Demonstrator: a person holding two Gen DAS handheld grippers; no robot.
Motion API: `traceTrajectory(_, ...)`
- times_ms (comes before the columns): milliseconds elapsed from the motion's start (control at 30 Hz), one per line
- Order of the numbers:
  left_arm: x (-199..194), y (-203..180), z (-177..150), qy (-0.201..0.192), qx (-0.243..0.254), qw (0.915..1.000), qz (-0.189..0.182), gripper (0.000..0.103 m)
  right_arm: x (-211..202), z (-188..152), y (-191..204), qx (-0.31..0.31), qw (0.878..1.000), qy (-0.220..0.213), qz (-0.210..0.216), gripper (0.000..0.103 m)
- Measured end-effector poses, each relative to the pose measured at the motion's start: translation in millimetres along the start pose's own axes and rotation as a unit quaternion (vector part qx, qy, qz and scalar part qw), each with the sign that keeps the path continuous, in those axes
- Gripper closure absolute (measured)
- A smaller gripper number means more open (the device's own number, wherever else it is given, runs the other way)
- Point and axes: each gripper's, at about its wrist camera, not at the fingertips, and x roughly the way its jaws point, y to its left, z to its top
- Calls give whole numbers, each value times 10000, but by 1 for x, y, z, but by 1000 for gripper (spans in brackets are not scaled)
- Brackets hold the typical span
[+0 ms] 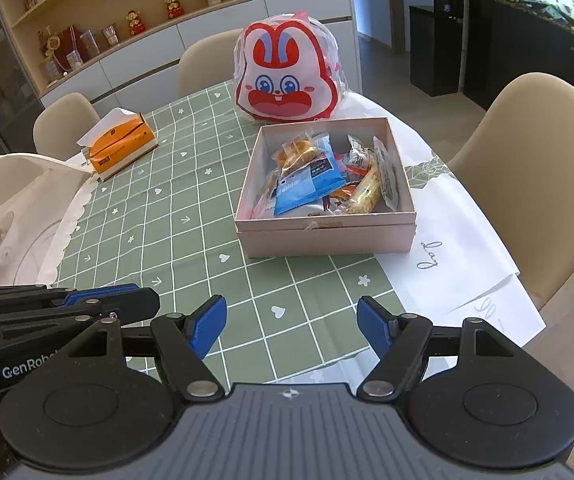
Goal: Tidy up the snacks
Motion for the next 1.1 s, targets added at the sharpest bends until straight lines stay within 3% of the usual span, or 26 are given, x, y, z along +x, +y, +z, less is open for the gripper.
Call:
traceTrajectory(1000, 1, -1, -4, -77, 25, 9999, -136, 89, -2, -1, -2, -9, 10000, 12, -19, 30)
traceTrajectory(1100, 2, 0, -6, -56, 7, 10000, 64, 88, 1, -1, -2, -10, 10000, 57, -52, 30)
